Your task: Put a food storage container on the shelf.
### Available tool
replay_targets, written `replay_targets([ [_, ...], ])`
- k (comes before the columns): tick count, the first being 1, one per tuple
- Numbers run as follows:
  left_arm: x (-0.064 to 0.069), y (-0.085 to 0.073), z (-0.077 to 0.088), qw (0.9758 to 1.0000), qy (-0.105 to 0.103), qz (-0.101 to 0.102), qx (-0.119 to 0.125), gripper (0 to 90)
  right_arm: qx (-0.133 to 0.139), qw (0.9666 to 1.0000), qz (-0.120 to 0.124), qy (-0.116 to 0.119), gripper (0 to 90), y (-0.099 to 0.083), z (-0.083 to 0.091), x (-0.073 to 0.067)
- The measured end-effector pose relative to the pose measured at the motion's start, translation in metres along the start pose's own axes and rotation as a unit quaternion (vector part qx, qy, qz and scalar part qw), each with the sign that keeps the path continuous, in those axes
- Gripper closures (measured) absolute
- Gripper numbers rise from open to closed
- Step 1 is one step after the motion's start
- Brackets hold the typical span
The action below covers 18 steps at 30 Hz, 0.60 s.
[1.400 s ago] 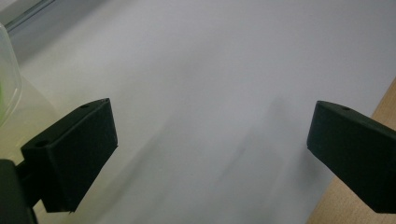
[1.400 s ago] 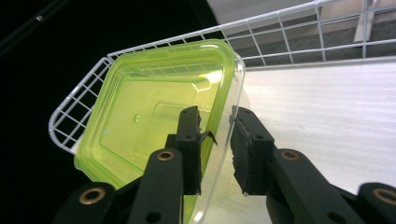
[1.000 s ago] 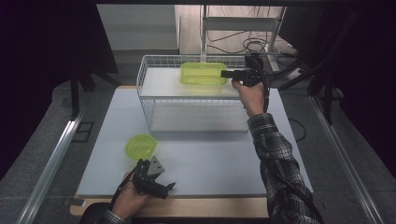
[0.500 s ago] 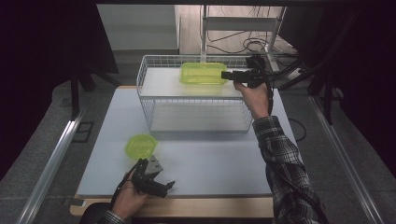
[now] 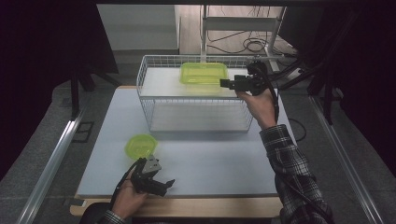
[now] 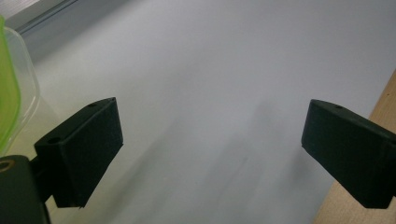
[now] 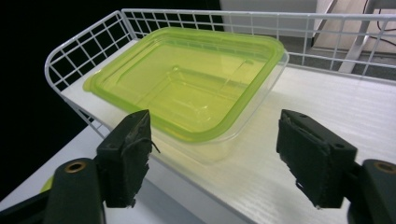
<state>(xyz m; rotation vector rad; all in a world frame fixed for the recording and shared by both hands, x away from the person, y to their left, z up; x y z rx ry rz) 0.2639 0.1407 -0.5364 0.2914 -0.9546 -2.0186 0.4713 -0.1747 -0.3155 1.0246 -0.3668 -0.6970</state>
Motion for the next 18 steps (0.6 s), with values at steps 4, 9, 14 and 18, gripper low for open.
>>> replay_targets([
  [4, 0.0, 0.0, 0.0, 1.0, -0.002, 0.003, 0.0, 4.7, -0.006, 0.9999, 0.012, 0.005, 20.7, -0.005, 0.001, -0.006],
  [9, 0.0, 0.001, 0.001, 1.0, -0.002, 0.007, -0.001, 4.6, -0.011, 0.999, 0.043, -0.001, 16.3, -0.011, 0.004, -0.014],
  [14, 0.001, 0.001, 0.002, 1.0, 0.0, 0.004, -0.003, 4.4, -0.008, 0.9985, 0.055, 0.0, 13.3, -0.015, 0.008, -0.019],
  [18, 0.002, 0.002, 0.001, 1.0, 0.003, 0.005, -0.008, 4.3, -0.01, 0.9975, 0.069, 0.001, 9.9, -0.023, 0.012, -0.025],
])
Point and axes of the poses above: each handheld gripper's, and its own axes: z roughly backward along the jaws, y roughly out of its top, x roughly to its right, the point moved 1 cm from there along -z, roughly forward along the jaws, and after that the axes turned 12 degrees about z, right-handed, at the moved point
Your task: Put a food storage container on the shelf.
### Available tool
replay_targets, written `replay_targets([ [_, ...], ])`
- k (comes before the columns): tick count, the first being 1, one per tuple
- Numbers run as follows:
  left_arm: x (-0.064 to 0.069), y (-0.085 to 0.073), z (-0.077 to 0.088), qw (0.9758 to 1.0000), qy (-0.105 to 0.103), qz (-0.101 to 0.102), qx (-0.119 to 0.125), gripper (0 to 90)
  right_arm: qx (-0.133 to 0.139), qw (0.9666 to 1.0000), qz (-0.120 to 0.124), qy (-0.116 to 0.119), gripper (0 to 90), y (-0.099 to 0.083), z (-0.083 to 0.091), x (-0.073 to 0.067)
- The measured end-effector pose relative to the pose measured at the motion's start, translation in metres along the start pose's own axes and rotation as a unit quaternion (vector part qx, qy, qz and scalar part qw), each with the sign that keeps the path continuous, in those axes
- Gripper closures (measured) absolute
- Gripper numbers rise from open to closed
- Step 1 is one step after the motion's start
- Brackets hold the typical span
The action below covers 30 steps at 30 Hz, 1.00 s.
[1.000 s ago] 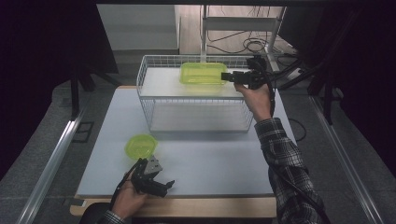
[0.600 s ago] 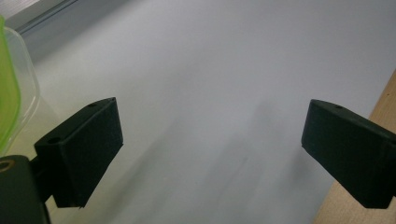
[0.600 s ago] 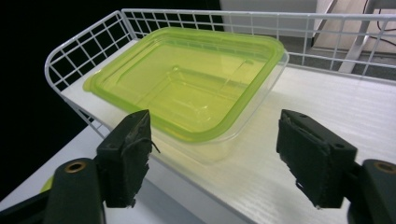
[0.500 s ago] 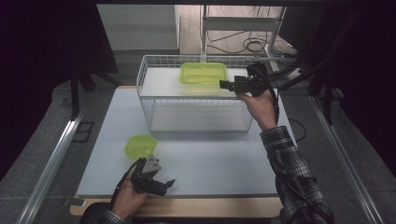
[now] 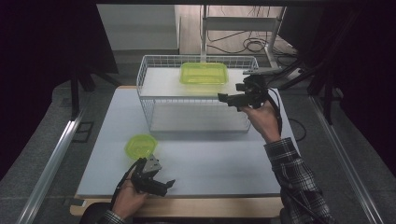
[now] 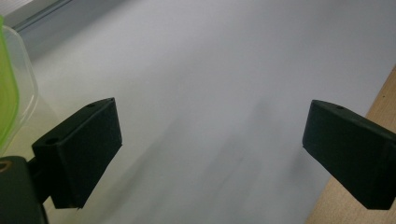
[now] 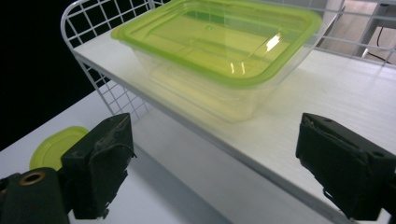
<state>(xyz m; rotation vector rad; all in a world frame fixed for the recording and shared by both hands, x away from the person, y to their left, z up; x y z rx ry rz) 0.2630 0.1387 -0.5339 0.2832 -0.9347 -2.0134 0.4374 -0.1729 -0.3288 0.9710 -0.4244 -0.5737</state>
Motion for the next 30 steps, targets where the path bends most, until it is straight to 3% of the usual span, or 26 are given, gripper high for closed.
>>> replay_targets([
  [15, 0.002, 0.0, 0.0, 1.0, 0.005, -0.005, -0.005, 4.1, -0.016, 0.9996, 0.021, 0.013, 0.0, -0.035, 0.01, -0.015],
  [24, 0.003, 0.0, 0.0, 0.9999, 0.012, -0.009, -0.004, 3.8, -0.018, 0.999, 0.035, 0.022, 0.0, -0.059, 0.014, -0.027],
  [30, 0.003, 0.0, 0.0, 0.9999, 0.013, -0.01, -0.001, 3.6, -0.005, 0.9989, 0.047, -0.003, 0.0, -0.074, 0.021, -0.036],
])
Point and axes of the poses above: each handheld gripper's, and its own axes: z roughly backward along the jaws, y roughly out of its top, x roughly to its right, the point moved 1 cm from there along -z, roughly forward along the jaws, and after that the axes turned 12 degrees about z, right-handed, at the moved point
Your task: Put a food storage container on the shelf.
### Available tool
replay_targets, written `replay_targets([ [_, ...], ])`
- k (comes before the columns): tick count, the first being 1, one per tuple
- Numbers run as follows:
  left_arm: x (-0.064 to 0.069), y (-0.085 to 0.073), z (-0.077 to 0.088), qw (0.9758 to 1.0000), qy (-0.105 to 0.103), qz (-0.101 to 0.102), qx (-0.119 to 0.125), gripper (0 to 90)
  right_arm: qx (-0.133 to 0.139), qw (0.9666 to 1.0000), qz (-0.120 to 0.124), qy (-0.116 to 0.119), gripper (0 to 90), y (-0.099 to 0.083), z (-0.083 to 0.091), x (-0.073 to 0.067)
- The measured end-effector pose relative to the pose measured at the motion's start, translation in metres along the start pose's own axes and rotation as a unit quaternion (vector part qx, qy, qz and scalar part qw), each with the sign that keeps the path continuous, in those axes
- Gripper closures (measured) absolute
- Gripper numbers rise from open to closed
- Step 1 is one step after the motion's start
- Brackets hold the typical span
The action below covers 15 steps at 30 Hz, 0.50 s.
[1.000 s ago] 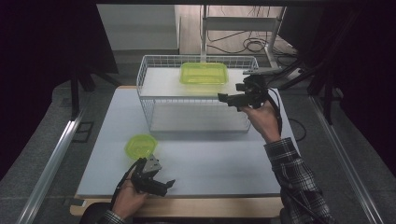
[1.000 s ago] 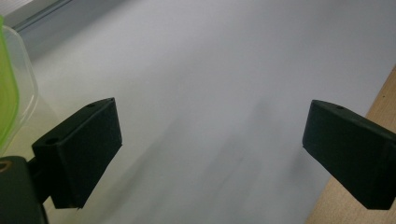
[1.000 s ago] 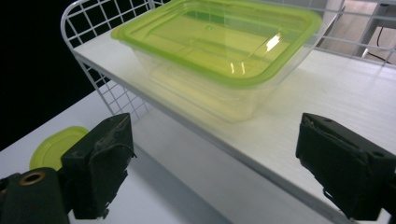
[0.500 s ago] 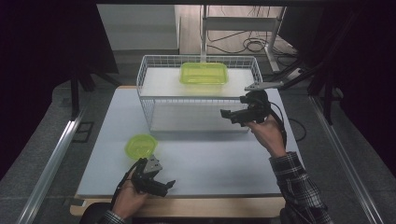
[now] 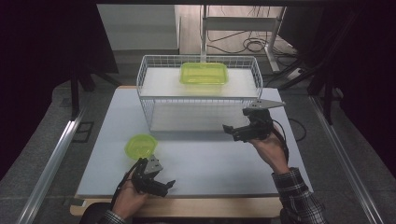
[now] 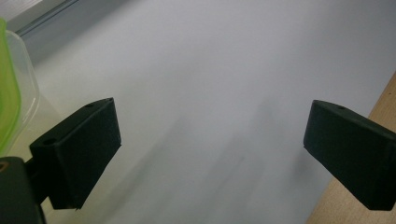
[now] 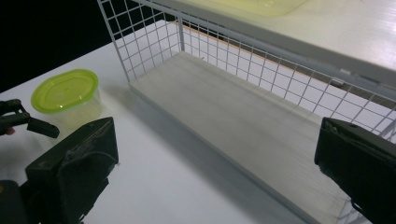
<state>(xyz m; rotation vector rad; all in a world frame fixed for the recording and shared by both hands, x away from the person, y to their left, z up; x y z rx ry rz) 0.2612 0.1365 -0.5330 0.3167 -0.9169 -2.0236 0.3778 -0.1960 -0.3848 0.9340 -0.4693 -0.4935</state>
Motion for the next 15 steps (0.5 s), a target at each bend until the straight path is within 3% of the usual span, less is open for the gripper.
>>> replay_targets([
  [15, 0.0, 0.0, -0.001, 1.0, 0.006, -0.002, -0.002, 3.6, -0.001, 0.9998, -0.015, -0.009, 0.0, -0.038, 0.012, -0.012],
])
Point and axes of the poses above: each handheld gripper's, and its own axes: z roughly backward along the jaws, y roughly out of its top, x roughly to its right, the point moved 1 cm from there along -z, roughly forward along the jaws, and after that the axes turned 12 degrees about z, right-handed, at the moved point
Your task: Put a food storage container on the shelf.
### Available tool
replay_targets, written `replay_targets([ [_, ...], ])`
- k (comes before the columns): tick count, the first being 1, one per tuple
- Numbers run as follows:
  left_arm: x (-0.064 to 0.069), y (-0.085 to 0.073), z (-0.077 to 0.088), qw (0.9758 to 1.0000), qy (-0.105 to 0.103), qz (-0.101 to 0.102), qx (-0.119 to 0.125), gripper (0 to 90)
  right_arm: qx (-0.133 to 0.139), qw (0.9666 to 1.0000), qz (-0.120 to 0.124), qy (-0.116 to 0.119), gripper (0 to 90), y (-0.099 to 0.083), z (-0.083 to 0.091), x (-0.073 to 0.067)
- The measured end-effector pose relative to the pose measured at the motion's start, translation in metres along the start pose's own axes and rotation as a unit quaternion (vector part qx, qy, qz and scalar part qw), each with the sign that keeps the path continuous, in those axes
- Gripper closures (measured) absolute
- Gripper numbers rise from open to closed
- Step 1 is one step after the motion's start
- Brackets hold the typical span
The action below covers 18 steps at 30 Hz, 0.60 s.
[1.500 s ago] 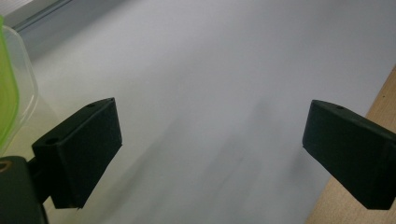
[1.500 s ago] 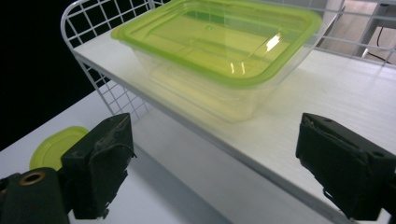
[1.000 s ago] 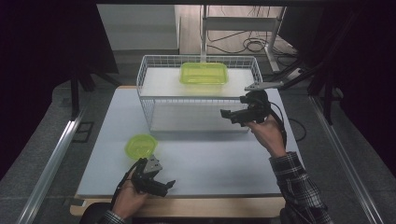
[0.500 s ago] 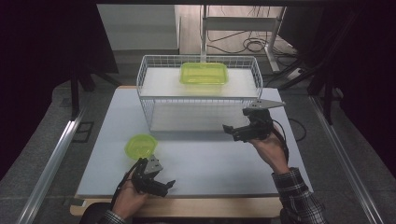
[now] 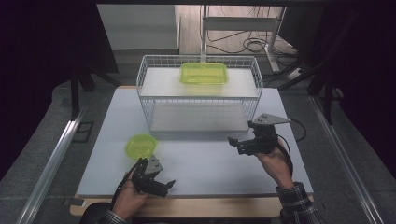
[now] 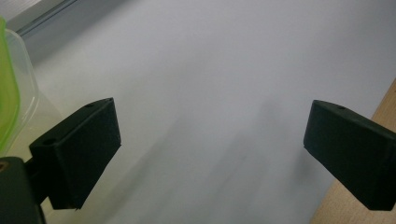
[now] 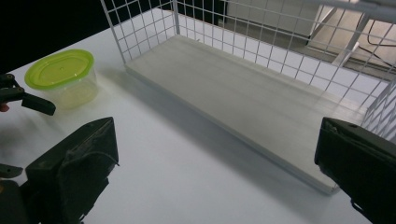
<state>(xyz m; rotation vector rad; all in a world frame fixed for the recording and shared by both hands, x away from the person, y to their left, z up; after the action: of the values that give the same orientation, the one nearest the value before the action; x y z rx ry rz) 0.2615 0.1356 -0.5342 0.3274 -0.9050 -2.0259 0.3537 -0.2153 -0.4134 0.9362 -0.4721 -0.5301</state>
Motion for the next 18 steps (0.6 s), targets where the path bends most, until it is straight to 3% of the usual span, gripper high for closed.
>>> replay_targets([
  [12, 0.001, 0.0, 0.0, 1.0, 0.001, 0.002, -0.001, 3.5, -0.012, 0.9999, -0.005, 0.005, 0.0, -0.031, 0.004, -0.01],
  [18, 0.002, 0.0, 0.0, 1.0, 0.004, 0.006, -0.001, 3.4, -0.025, 0.9996, -0.01, -0.006, 0.0, -0.052, 0.003, -0.016],
])
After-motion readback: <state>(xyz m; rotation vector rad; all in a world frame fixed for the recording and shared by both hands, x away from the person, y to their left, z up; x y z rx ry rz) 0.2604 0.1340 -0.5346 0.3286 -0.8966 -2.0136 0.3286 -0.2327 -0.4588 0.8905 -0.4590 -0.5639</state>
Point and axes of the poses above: each handheld gripper's, and its own axes: z roughly backward along the jaws, y roughly out of its top, x roughly to its right, the point moved 1 cm from there along -z, roughly forward along the jaws, and after that the axes turned 12 degrees about z, right-handed, at the moved point
